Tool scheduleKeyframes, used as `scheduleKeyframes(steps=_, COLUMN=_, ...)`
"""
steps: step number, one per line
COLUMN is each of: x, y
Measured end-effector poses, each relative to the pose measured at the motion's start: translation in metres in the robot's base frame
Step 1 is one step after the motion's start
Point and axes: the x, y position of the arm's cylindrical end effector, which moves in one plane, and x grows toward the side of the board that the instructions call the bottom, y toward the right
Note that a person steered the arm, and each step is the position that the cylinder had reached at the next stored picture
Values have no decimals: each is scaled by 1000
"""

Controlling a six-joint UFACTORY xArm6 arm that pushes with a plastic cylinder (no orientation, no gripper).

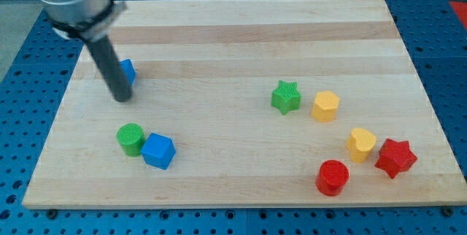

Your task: Slide the green circle closer to the blue triangle

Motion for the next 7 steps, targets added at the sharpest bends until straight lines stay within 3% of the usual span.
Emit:
scheduleKeyframes(steps=1, x=45, y=83)
scheduleKeyframes(steps=2, x=83, y=121)
scheduleKeyframes(steps=3, x=122, y=69)
scheduleKeyframes(steps=4, x=109, y=-1)
scheduleKeyframes(steps=6, x=32, y=-13)
scheduleKeyframes(steps=7, x=34, y=-20)
